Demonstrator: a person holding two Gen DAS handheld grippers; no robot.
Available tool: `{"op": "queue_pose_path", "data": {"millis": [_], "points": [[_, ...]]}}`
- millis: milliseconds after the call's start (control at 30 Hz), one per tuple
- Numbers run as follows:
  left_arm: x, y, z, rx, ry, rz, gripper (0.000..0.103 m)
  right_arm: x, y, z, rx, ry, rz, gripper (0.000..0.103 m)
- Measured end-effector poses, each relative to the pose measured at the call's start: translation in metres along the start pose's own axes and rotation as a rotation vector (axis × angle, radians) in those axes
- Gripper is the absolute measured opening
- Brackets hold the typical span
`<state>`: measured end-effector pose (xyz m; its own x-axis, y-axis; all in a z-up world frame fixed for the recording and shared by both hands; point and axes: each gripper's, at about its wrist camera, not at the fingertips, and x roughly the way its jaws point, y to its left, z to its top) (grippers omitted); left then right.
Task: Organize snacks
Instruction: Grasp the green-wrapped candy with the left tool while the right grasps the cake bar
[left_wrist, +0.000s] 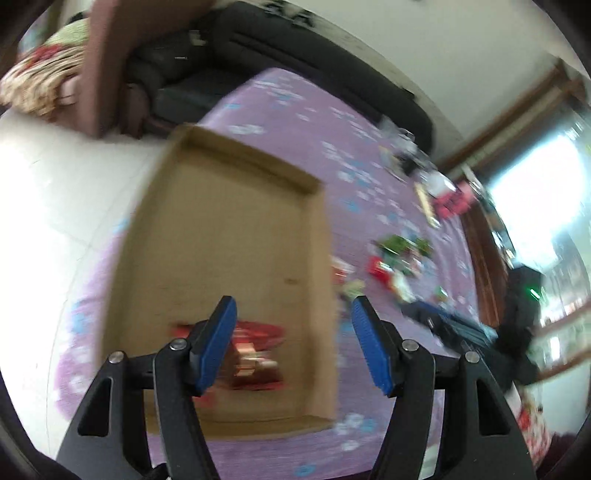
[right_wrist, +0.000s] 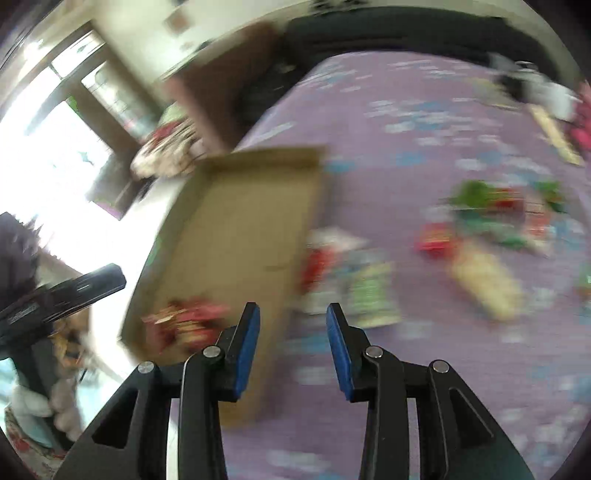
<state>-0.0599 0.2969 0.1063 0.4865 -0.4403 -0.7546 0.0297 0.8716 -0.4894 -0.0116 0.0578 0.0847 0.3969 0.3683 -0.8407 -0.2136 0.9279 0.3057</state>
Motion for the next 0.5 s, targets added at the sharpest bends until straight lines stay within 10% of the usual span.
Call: {"op": "queue_pose_path", "data": {"millis": [233, 500], "points": [[0.053, -0.071, -0.012, 0.085, 0.095, -0.040, 0.066, -0.003, -0.077, 0.009, -0.129, 0.013, -0.145, 0.052], [0.118, -0.112, -0.014, 0.153, 0.137, 0.136, 0.066, 0.035, -0.086, 0.017, -0.270, 0.065, -0.090, 0.052]]}}
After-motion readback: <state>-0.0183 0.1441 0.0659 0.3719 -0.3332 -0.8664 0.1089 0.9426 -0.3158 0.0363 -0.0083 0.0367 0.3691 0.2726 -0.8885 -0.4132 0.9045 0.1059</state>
